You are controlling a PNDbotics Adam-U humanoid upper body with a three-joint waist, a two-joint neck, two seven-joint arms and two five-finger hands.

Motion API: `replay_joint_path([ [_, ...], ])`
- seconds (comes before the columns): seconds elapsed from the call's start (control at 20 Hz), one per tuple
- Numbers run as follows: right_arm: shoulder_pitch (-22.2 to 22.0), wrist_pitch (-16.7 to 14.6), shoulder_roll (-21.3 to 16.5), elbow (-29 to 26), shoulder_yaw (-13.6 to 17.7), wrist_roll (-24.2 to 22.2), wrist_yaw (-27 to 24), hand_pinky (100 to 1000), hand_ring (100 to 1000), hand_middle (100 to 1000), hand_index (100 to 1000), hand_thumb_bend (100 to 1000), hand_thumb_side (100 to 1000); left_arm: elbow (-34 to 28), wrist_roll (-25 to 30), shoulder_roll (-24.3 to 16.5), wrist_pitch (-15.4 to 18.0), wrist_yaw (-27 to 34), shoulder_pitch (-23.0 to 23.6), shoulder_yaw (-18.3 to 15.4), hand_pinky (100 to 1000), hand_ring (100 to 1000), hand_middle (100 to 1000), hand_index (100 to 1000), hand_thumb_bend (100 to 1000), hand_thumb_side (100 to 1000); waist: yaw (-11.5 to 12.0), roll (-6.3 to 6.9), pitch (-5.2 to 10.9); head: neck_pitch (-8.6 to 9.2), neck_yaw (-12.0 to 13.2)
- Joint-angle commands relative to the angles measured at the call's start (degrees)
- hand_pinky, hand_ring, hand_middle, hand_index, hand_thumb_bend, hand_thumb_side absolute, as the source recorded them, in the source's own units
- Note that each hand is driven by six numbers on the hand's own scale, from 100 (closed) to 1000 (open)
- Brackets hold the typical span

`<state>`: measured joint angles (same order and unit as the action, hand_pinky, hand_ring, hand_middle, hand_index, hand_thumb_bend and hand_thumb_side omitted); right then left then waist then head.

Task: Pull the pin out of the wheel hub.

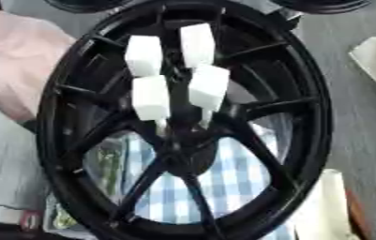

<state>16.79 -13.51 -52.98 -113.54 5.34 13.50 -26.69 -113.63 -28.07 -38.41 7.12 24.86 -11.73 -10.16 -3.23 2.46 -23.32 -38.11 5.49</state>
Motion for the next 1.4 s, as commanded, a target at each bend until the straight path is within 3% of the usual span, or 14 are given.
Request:
replay_joint_path([
  [0.05, 1.0, 0.7, -4.0, -1.0, 1.2, -0.9, 1.4, 883, 817, 777, 810, 100, 636, -1.0, 0.1, -1.5, -0.2, 0.0, -0.1, -1.0, 788, 883, 784, 823, 304, 744, -0.1, -0.24, 1.1, 0.69, 0.3],
  [0.3, 2.4, 1.2, -8.9, -1.0, 0.7, -4.3, 4.1, 878, 820, 779, 812, 100, 570, -1.0, 0.1, -1.8, -0.3, -0.1, 0.0, -0.9, 787, 883, 785, 823, 304, 744, -0.2, -0.51, 1.14, 0.67, 0.3],
  [0.35, 2.9, 1.3, -10.2, -1.0, 0.5, -5.2, 4.8, 875, 821, 776, 813, 100, 600, -1.0, 0.1, -1.9, -0.3, -0.1, 0.1, -0.9, 787, 884, 785, 823, 304, 744, -0.2, -0.6, 1.15, 0.64, 0.3],
  [0.4, 3.3, 1.3, -11.5, -1.0, 0.3, -6.1, 5.6, 875, 821, 780, 813, 100, 550, -1.0, 0.1, -2.0, -0.3, -0.1, 0.1, -0.8, 787, 884, 785, 823, 304, 744, -0.2, -0.65, 1.15, 0.64, 0.3],
  [0.6, 5.6, 0.1, -16.6, -1.0, -1.1, -9.7, 8.7, 864, 824, 779, 818, 100, 488, -1.0, 0.2, -2.2, -0.3, -0.2, 0.1, -0.7, 786, 884, 785, 823, 305, 744, 0.0, -1.02, 1.14, 0.77, 0.0],
  [0.95, 10.0, -2.3, -23.4, -1.0, -6.0, -16.2, 15.2, 856, 831, 789, 824, 100, 484, -1.0, 0.6, -2.8, -0.5, 0.0, -0.2, -0.2, 785, 884, 786, 823, 304, 745, 1.1, -1.87, 1.12, 0.99, -0.3],
  [1.4, 14.2, -3.9, -26.6, -1.0, -14.1, -24.6, 23.7, 859, 840, 794, 827, 100, 568, -1.0, 1.2, -3.5, -0.6, 0.3, -0.9, 0.3, 784, 885, 786, 822, 306, 745, 2.4, -2.86, 0.83, 1.92, -1.2],
])
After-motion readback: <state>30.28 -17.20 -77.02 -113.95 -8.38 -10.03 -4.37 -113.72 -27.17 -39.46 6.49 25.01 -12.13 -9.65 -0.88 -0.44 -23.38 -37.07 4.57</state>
